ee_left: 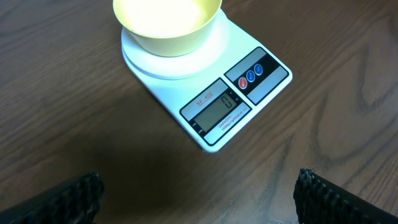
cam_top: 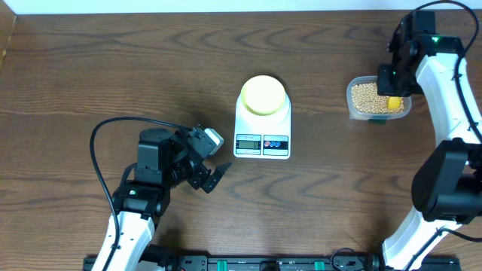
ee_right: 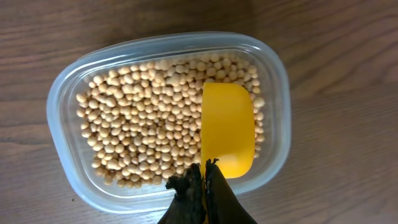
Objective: Scoop item into bowl and weigh 50g on scale
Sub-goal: 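Push the scoop down into the soybeans with the right gripper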
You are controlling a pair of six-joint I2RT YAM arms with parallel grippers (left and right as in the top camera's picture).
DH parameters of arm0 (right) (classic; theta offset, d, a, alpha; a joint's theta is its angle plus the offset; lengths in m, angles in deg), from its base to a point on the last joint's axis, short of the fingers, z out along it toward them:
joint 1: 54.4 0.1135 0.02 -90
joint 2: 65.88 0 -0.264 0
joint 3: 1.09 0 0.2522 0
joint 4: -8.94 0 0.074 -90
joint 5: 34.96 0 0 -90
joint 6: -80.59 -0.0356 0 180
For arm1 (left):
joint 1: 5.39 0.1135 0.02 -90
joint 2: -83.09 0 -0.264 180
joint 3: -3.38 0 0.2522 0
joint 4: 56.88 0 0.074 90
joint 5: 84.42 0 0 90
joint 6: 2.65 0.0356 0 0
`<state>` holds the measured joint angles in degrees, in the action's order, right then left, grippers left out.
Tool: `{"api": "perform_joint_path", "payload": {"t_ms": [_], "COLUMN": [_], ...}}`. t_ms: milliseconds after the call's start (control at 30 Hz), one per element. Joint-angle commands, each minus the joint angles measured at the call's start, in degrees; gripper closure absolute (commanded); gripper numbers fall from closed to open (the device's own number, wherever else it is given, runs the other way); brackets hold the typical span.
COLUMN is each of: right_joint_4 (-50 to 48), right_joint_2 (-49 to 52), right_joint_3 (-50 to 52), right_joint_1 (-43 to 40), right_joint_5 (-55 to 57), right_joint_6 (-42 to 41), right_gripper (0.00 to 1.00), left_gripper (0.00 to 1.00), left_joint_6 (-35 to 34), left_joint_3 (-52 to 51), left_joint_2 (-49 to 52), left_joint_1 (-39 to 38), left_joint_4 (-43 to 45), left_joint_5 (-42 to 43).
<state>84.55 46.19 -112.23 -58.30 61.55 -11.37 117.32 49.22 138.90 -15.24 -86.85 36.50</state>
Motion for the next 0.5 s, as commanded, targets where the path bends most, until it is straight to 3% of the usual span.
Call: {"api": "perform_joint_path", "payload": {"t_ms": [0,467], "right_joint_4": [0.2,0.1], "right_joint_2": [1.9,2.4], "right_joint_3": [0.0,0.0], "right_joint_1": [0.6,1.6], "right_joint_5": [0.5,-9.0], "right_joint_6": [-0.1,-0.2], "right_gripper": [0.99,0.99], "left_gripper": [0.01,0.01], "left_joint_6": [-0.1,-0.1], "left_joint_3": [0.5,0.5], "left_joint_2": [-0.5,-0.5], "left_joint_1": [0.2,0.2], "left_joint_4": [0.0,0.0], "left_joint_5": [-0.5,-0.5]}}
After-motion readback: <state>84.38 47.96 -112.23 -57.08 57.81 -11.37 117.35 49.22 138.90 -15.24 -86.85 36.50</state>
